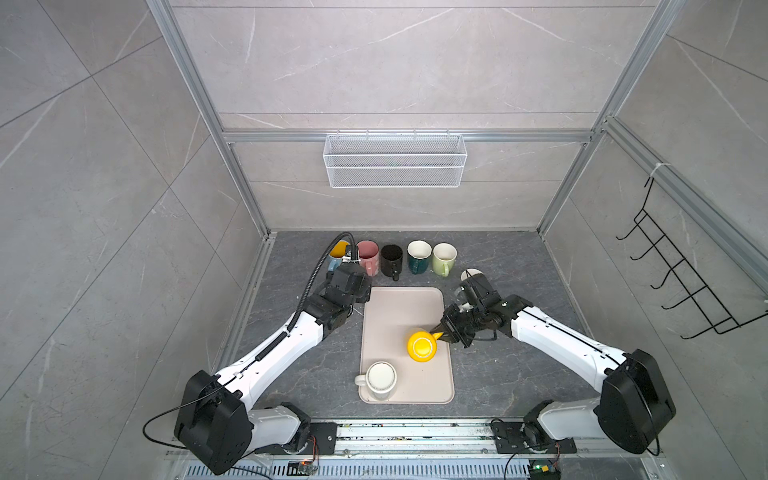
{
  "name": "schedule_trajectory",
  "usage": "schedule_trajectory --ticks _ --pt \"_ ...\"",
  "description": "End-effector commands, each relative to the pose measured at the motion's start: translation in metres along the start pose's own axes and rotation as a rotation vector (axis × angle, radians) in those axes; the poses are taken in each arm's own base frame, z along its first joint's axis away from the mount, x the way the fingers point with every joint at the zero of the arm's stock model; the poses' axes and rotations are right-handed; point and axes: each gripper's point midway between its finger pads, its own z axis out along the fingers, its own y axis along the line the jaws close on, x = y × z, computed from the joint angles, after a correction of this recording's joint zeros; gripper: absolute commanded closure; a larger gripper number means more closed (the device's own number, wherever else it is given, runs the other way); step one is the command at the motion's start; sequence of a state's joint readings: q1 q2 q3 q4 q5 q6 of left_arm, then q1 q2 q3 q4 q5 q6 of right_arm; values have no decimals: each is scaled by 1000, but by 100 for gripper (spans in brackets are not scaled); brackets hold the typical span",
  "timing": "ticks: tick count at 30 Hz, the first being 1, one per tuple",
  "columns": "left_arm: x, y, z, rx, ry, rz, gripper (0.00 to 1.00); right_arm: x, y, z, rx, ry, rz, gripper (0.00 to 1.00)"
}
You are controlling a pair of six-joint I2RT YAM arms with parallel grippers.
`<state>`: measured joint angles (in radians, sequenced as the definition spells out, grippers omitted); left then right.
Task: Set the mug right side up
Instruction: 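Lift the yellow mug and rotate it upright with the right gripper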
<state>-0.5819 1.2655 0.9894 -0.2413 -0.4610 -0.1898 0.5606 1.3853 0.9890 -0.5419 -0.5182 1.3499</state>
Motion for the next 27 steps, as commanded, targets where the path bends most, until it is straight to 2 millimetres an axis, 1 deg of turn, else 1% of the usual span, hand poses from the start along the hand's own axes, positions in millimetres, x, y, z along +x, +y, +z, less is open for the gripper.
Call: schedule_trajectory --ticks 1,4,7,9,12,17,23,27 --pt "-30 -1 -21 53 -77 -42 22 4 32 -11 -39 -72 -218 100" --pt "-40 -3 -30 82 -97 -48 22 9 49 -16 -10 -141 -374 100" --pt "-48 -13 -42 166 -120 -63 22 16 65 -23 41 -229 -562 100" --pt "-53 -21 -51 228 -136 -73 22 17 75 -32 76 -324 -677 100" --pt "-58 -27 -62 292 -149 -85 22 15 85 -45 108 -448 -805 100" --pt "-69 -32 -79 360 -180 -106 22 10 97 -61 141 -612 -959 100" --pt "-81 -39 -90 433 -190 -121 23 18 119 -76 165 -797 -1190 100" --pt "-87 -45 -95 473 -170 -117 23 22 130 -84 228 -937 -1351 100"
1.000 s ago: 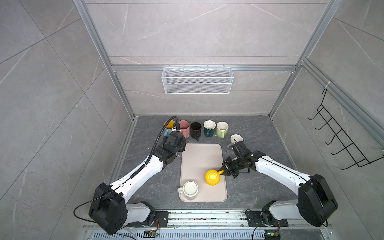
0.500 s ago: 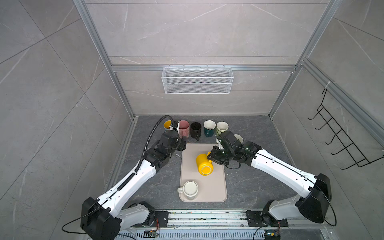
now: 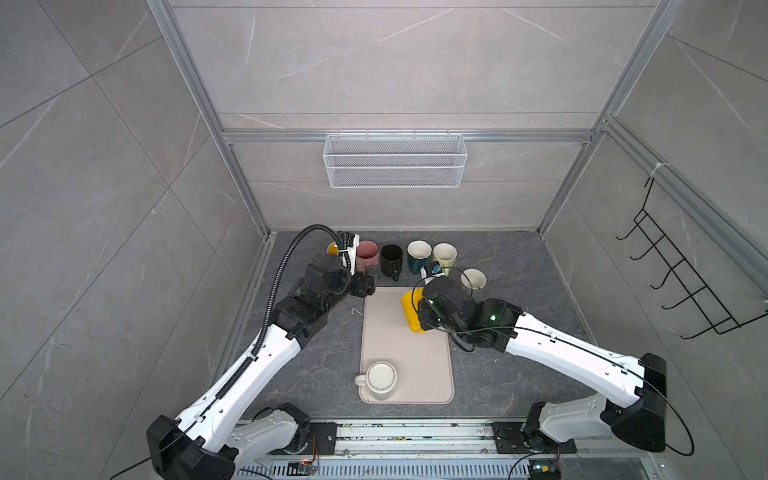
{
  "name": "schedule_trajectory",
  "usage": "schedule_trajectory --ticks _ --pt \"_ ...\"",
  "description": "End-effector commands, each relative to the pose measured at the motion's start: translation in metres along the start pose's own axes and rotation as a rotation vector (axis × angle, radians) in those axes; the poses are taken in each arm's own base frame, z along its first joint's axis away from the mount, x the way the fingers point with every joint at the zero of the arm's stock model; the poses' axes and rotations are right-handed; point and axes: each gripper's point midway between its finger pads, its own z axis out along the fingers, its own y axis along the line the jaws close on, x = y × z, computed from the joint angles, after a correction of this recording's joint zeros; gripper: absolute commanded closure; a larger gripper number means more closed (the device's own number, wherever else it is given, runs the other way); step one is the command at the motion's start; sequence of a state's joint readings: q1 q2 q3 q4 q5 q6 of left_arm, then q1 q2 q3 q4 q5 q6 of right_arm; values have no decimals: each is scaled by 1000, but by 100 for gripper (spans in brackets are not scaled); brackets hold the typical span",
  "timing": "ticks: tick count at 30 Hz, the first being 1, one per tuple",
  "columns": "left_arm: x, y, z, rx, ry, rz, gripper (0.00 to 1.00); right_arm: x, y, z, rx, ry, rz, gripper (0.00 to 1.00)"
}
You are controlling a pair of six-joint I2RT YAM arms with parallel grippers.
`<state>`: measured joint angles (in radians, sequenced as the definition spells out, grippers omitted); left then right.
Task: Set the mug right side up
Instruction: 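Lift the yellow mug and rotate it upright with the right gripper, then grasp the yellow mug's handle with the left gripper beside the right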
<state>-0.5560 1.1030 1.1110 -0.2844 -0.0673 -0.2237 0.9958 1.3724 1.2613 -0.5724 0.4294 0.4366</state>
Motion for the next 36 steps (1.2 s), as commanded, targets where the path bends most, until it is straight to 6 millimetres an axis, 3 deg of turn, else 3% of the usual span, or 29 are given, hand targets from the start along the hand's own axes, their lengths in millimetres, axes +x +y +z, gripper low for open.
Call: schedule_trajectory --ticks 1,15,24,36 --pt "-20 -13 -8 68 -14 -19 24 -46 -6 -20 106 -233 -159 100" --pt "-56 -31 -21 252 0 -22 24 -101 -13 -42 479 -608 -516 100" --pt "-88 -39 -39 318 -38 44 23 -135 8 -50 681 -816 -710 100" --pt "-66 -58 -38 455 103 73 23 -156 38 -48 742 -964 -816 100"
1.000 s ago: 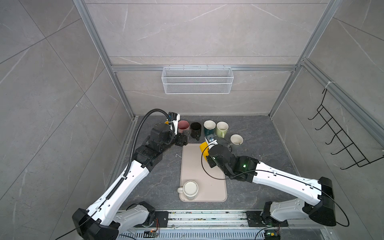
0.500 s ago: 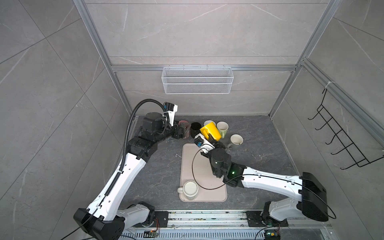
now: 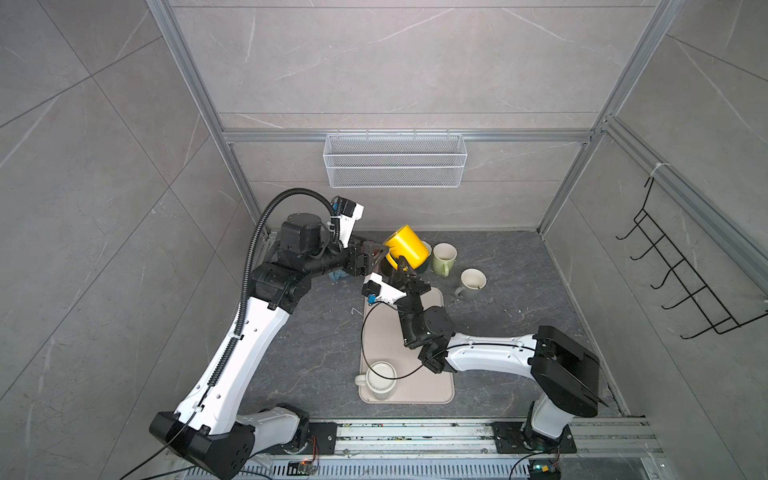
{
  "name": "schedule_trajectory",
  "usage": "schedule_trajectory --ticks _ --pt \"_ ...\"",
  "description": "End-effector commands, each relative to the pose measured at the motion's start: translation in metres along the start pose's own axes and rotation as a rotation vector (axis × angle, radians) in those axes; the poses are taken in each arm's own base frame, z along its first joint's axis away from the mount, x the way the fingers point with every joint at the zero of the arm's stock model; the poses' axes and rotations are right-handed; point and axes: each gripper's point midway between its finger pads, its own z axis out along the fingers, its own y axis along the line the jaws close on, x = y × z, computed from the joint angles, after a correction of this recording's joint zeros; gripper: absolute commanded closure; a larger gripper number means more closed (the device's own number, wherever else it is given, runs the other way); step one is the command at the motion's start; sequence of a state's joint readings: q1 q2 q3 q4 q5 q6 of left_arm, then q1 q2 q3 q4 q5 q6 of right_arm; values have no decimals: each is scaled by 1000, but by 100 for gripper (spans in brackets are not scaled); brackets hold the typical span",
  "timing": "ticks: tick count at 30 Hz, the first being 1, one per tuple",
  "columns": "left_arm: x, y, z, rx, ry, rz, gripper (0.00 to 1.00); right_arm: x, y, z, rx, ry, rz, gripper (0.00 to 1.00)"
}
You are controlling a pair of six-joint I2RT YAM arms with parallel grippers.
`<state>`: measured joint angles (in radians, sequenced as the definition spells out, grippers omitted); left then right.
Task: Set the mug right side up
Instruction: 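Grasp the yellow mug's handle with the left gripper beside the right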
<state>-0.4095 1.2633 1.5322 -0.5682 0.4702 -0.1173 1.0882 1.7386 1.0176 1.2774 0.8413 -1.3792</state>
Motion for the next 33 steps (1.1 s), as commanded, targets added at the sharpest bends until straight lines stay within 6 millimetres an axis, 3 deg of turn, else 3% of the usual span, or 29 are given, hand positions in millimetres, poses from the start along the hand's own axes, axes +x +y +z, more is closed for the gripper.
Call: schedule_trajectory --ticks 1,18,33 --pt "1 -11 -3 63 41 17 23 -28 -49 6 141 -87 93 100" --pt "13 1 29 103 146 -109 30 -35 -47 7 140 -123 61 100" --pt "12 5 29 94 144 -136 41 -36 -40 6 130 -129 45 100"
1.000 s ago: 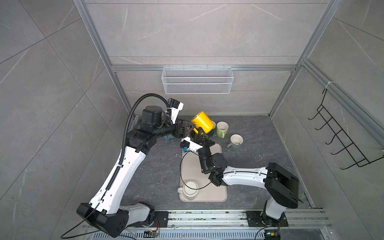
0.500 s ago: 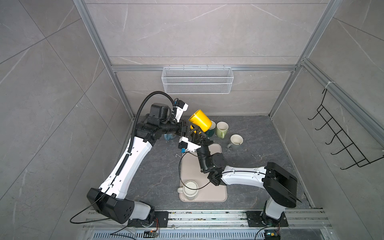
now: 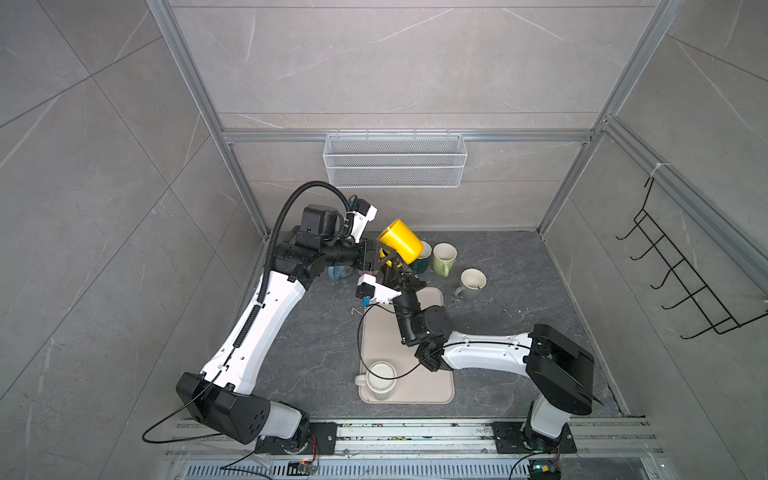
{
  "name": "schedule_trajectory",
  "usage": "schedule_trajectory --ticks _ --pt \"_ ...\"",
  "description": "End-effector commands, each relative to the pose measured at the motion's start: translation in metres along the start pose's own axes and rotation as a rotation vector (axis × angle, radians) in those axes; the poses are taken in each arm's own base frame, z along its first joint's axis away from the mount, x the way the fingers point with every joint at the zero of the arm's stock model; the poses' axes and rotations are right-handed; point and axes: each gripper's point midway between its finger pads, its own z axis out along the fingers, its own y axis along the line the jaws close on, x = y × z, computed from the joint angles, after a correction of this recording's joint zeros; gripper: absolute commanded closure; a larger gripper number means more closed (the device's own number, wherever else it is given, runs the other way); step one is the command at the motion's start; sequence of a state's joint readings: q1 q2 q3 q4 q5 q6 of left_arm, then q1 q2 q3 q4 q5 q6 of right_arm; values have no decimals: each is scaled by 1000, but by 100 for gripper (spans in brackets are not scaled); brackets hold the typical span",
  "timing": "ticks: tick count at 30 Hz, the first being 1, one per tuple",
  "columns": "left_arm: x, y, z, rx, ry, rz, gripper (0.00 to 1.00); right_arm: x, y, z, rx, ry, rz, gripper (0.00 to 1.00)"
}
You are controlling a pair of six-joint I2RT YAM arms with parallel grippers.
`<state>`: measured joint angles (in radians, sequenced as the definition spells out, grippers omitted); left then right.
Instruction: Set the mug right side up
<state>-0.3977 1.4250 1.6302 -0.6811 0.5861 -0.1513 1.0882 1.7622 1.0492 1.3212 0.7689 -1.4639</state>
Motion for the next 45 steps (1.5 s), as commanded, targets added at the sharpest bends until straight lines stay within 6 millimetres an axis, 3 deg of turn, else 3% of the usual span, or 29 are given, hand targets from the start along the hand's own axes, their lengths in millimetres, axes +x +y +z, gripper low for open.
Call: schedule_trajectory --ticks 1,16,25,37,45 --pt "-8 -5 -8 9 -16 -2 41 -16 -37 5 111 -50 88 100" --pt "-3 0 -5 34 6 -34 48 -24 -37 5 111 -91 81 100" --pt "2 -2 -2 63 25 -52 65 -28 -33 7 110 -104 69 100" --pt "12 -6 -3 93 48 -68 99 -30 -32 8 111 -109 66 100" --pt "14 -5 -4 85 32 -65 100 -28 -33 10 116 -88 49 100"
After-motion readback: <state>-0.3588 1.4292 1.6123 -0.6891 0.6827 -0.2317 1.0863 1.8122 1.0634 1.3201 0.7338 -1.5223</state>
